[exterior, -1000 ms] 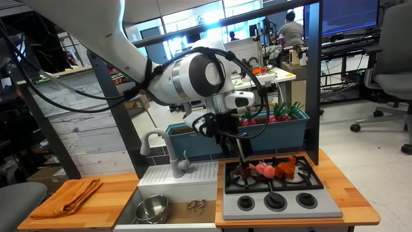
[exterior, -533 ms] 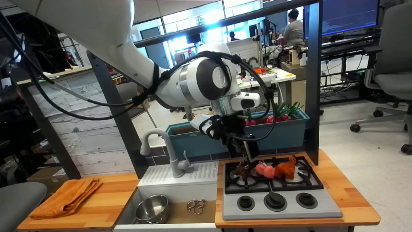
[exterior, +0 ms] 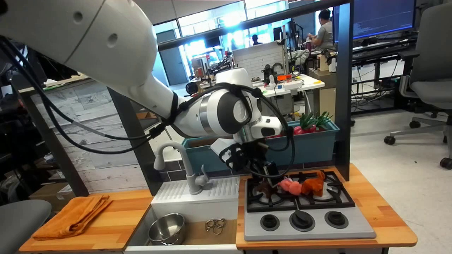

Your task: Use the towel to wipe the left side of the countertop, place the two plush toys on the stove inside the silver pot

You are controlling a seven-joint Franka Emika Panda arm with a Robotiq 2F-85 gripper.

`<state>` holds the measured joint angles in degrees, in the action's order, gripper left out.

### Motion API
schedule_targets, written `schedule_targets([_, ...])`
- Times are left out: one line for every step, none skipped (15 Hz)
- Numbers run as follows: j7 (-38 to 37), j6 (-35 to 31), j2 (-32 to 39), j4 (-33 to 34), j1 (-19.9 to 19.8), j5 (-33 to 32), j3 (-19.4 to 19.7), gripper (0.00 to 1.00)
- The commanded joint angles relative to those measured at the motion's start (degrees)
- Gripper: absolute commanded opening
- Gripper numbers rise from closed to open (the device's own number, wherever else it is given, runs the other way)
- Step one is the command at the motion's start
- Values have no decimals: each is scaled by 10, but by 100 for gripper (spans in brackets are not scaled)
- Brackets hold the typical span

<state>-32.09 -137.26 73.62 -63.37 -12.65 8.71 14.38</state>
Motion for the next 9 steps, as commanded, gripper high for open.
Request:
schedule_targets([-12, 0, 57, 76, -12, 4, -7, 75])
schedule_targets([-12, 1, 64, 84, -13, 4, -7, 74])
schedule_targets([-11, 2, 69, 92, -15, 3, -7, 68])
schedule_targets([-9, 1, 75, 101, -16, 3, -9, 58])
schedule_targets([-6, -1, 77, 107, -17, 2, -10, 52])
schedule_targets([-4, -3, 76, 106, -17, 1, -10, 43])
schedule_targets([1, -8, 65, 88, -13, 3, -7, 37])
schedule_targets([10, -13, 55, 74, -13, 2, -9, 28])
schedule_targets([29, -20, 39, 50, -13, 2, -15, 21])
